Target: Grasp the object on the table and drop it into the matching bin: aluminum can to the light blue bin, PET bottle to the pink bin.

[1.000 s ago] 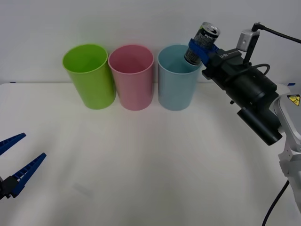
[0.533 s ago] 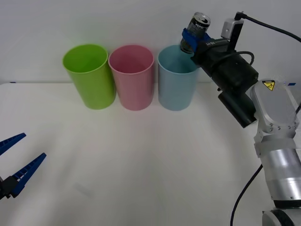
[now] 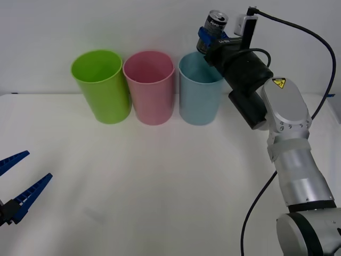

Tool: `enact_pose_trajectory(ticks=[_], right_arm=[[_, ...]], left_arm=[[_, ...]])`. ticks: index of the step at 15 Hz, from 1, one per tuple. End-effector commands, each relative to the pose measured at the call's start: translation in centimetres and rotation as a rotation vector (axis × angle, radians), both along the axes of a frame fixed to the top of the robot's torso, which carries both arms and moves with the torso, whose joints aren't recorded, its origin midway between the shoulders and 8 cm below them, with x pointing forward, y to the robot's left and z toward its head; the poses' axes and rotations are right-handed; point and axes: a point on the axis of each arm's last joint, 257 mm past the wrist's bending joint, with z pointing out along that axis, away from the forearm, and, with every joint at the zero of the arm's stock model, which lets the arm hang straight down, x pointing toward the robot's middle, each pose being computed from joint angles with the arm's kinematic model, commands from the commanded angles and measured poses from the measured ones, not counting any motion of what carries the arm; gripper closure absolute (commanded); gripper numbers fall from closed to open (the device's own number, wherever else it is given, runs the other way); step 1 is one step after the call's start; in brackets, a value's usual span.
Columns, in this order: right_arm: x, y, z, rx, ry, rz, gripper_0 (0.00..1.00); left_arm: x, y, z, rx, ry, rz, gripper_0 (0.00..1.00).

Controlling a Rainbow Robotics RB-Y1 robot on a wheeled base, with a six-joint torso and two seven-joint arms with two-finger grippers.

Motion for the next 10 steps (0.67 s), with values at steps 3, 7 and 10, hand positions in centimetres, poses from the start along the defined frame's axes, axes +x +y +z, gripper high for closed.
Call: enact_pose_trajectory(ticks=[3,7,10], right_arm=[[0.0,0.09,-0.15,-0.013,-0.003,-0.002,1.0],[0.01,-0.01,-0.23,-0.016,-0.003,-0.004,0.0],[-0.02,0.06,-0.35,-0.019,-0.003,-0.004,0.0]], left_arm=[[0.0,0.0,0.0,0.0,0.0,0.0,0.0],[0.0,0.0,0.0,0.0,0.0,0.0,0.0],[0.0,0.0,0.0,0.0,0.0,0.0,0.0]])
